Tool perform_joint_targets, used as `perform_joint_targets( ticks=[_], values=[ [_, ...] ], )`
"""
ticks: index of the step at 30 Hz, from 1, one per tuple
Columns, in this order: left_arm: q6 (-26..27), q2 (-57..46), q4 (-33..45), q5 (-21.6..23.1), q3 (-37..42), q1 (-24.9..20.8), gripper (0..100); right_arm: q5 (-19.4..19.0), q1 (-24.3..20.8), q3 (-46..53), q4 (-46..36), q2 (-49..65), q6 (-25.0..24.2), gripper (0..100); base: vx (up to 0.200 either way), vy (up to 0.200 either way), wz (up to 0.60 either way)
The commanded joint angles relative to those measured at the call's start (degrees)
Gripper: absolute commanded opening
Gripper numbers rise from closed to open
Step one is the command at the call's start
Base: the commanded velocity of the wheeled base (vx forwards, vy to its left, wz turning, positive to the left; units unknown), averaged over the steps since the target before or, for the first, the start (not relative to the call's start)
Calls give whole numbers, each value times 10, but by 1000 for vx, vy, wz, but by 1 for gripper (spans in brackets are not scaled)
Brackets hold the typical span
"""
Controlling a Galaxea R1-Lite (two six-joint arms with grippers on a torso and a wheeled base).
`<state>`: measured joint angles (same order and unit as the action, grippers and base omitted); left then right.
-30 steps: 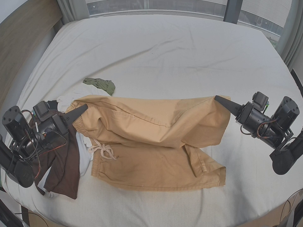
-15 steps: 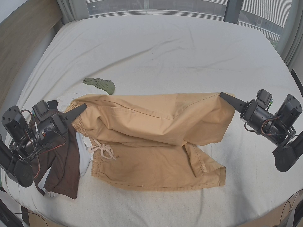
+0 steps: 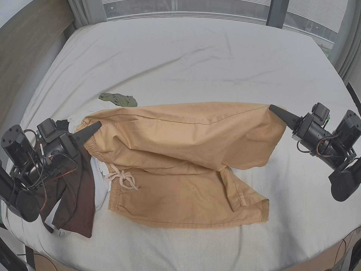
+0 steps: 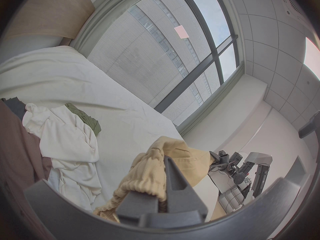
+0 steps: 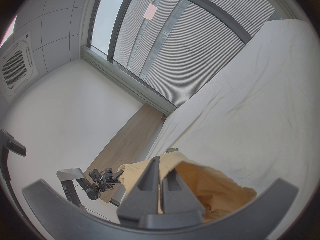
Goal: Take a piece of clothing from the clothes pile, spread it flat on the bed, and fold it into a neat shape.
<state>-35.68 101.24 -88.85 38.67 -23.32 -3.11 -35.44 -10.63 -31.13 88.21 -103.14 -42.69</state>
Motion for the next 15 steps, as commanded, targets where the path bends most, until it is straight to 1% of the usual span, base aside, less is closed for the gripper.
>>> perform_joint_targets(
  ticks=[1, 15],
  values=[
    [0, -1, 0, 0, 1, -1, 0, -2, 7, -2, 0, 1, -1, 0, 0, 0, 0],
    [2, -1, 0, 0, 1, -1, 0, -3, 18, -8, 0, 8, -9, 0, 0, 0, 0]
  ],
)
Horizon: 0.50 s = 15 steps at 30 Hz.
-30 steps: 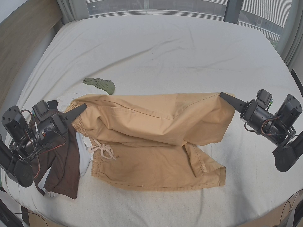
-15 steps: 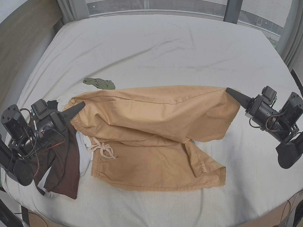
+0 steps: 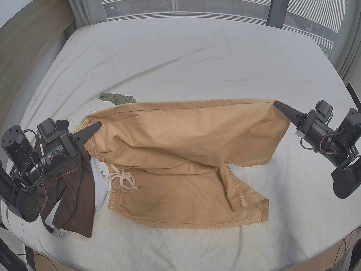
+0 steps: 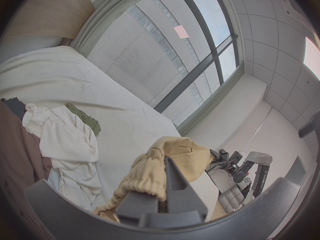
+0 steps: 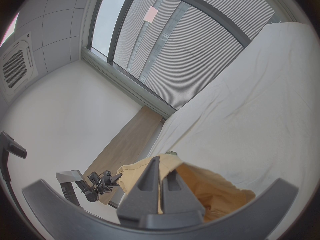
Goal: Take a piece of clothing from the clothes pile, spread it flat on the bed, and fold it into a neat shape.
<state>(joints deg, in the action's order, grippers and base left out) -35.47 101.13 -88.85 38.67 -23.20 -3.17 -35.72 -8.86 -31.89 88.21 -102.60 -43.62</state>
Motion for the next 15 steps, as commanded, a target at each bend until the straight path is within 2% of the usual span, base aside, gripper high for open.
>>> perform_joint_targets(
  ticks=[1, 15],
  values=[
    [0, 0, 0, 0, -1, 1, 0, -5, 4, 0, -1, 7, 0, 0, 0, 0, 0],
    [2, 0, 0, 0, 1, -3, 0, -18, 11, -3, -1, 42, -27, 0, 0, 0, 0]
  ],
)
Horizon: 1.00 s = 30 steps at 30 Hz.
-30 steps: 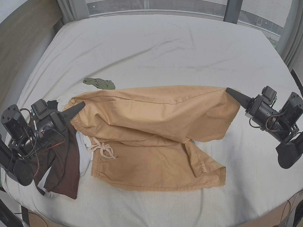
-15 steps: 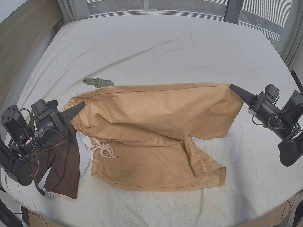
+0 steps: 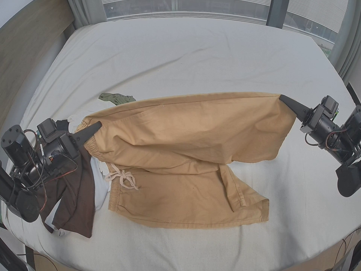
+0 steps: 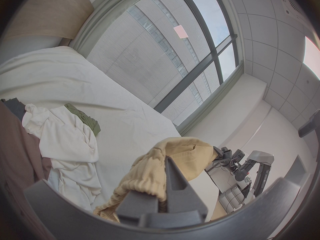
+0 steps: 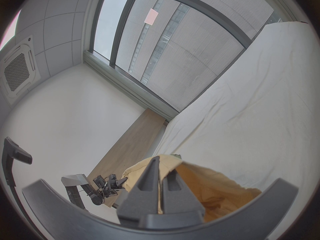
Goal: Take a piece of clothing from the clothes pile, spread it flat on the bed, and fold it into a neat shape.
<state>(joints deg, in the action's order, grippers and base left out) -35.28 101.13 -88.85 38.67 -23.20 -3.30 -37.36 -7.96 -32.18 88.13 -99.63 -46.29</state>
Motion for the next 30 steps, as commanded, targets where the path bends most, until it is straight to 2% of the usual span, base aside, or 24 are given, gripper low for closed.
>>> perform_joint_targets(
  ticks=[1, 30],
  values=[
    [0, 0, 0, 0, 1, -3, 0, -3, 3, 0, 0, 14, 0, 0, 0, 0, 0],
    [7, 2, 0, 0, -2, 0, 0, -11, 27, 5, 0, 6, 2, 0, 0, 0, 0]
  ],
)
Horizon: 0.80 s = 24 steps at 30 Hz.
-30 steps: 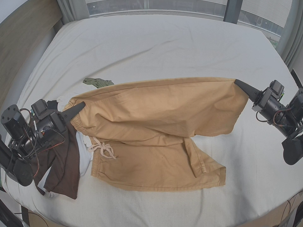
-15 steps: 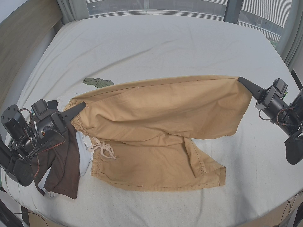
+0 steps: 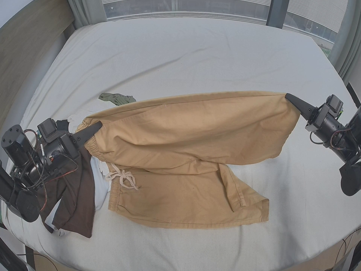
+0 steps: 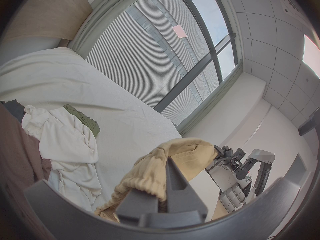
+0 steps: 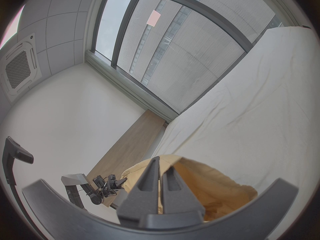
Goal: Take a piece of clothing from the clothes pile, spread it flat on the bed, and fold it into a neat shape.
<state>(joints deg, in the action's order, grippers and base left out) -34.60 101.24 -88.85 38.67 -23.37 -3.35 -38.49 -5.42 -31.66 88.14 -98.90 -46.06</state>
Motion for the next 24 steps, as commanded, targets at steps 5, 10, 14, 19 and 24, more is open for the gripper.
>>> perform_joint_targets(
  ticks=[5, 10, 14, 19, 24],
  values=[
    [0, 4, 0, -1, -4, -2, 0, 0, -1, 2, 0, -2, 1, 0, 0, 0, 0],
    [1, 1, 0, -3, -7, -10, 0, 2, -4, 7, 0, -2, 2, 0, 0, 0, 0],
    [1, -1, 0, -21, -8, -18, 0, 4, -7, 9, 0, -1, 3, 0, 0, 0, 0],
    [1, 8, 0, -25, -15, -17, 0, 3, -9, -5, -1, -4, 3, 0, 0, 0, 0],
    [1, 31, 0, -52, -37, -23, 0, 3, -8, -24, -2, -34, 3, 0, 0, 0, 0]
  ],
)
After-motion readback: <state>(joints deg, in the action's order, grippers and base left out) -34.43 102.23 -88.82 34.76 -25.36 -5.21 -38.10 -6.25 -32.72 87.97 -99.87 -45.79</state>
